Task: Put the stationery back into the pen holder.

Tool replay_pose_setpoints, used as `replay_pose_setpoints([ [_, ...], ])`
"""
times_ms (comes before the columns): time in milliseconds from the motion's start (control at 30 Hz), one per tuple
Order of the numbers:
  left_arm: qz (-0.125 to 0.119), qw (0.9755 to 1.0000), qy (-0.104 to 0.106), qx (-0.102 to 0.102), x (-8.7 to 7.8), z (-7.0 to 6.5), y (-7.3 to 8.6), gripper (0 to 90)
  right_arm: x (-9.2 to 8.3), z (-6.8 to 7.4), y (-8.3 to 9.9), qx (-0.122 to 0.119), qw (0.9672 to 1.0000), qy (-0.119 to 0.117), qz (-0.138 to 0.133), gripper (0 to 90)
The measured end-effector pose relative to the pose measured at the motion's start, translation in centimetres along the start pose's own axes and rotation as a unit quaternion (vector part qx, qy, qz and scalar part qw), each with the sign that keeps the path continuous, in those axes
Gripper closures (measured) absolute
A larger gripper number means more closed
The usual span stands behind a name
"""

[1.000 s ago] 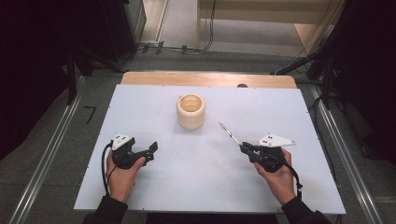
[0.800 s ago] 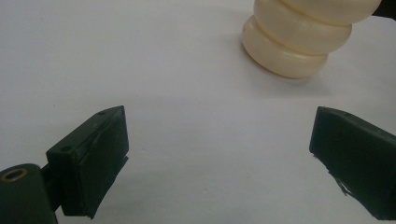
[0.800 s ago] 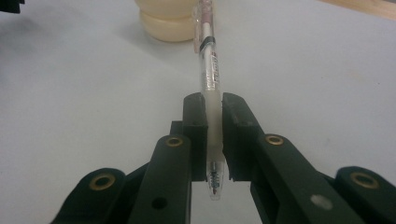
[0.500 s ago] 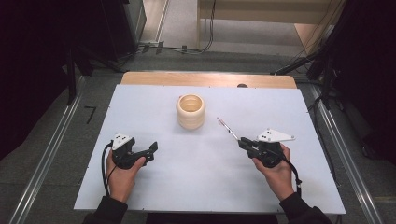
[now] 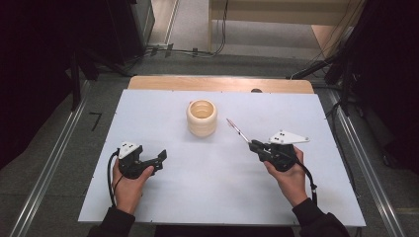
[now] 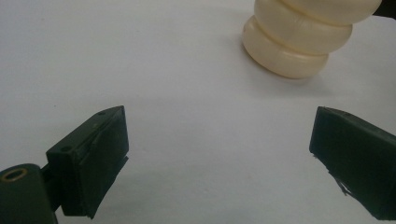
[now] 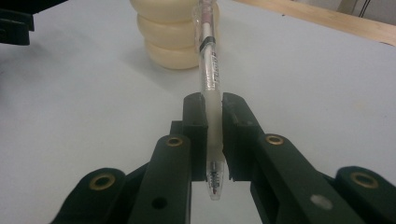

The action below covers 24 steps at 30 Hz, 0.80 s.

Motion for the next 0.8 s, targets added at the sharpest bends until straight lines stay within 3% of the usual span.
replay_pose_setpoints([
  [800, -0.002, 1.0, 0.002, -0.001, 0.0, 0.0, 0.0, 5.3, 2.6, 1.2, -2.4, -0.013, 0.9998, -0.014, -0.002, 78.6],
])
Point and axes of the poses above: each handheld gripper's, and its own axes: x roughly forward along the jaws, y roughly out of its underside, z roughly to its left, the point moved 5 cm from there along x, roughly forward along the jaws, and after that the axes turned 7 degrees about -z, right-handed, at the moved point
